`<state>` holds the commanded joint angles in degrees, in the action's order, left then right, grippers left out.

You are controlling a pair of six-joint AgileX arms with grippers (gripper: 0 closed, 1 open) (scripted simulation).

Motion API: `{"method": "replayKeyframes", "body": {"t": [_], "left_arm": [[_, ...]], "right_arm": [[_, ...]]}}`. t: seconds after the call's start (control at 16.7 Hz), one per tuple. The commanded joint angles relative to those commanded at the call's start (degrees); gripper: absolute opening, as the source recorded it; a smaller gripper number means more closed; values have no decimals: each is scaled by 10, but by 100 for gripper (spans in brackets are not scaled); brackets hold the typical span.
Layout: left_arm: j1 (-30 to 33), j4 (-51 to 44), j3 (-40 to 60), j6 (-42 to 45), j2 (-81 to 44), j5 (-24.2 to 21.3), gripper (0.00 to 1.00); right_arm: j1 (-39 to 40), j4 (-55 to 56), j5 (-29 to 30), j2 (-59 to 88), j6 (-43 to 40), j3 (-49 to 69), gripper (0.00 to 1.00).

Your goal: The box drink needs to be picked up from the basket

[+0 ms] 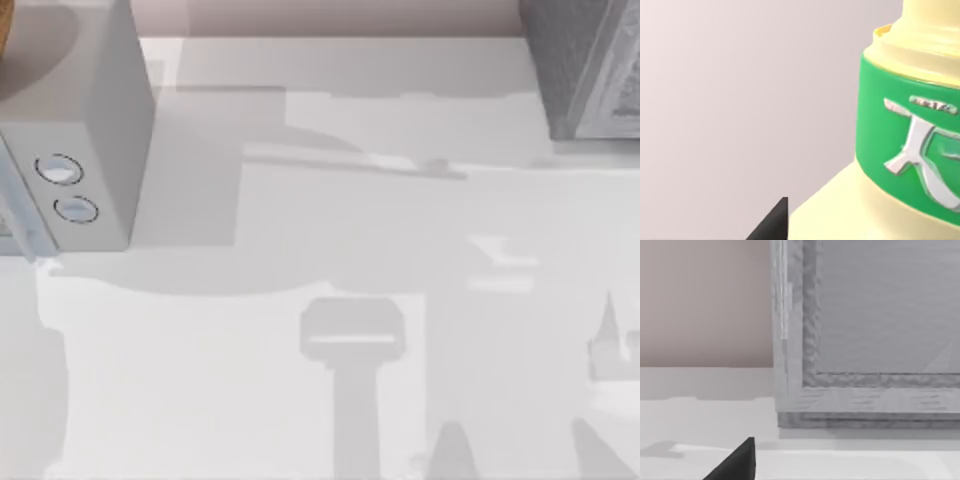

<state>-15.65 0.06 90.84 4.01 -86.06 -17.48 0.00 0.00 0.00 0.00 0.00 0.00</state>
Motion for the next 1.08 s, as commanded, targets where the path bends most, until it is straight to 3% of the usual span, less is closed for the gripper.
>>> {"method": "replayKeyframes", "body": {"t": [0.24,0.66,1.08], "left_arm": [[5,-61,41,-27,-23,7,0],[5,-64,36,-28,-19,9,0],[32,-57,-135,-34,135,39,0]], "right_arm": [[0,0,0,0,0,0,100],[0,0,0,0,0,0,100],[0,0,0,0,0,0,100]]}}
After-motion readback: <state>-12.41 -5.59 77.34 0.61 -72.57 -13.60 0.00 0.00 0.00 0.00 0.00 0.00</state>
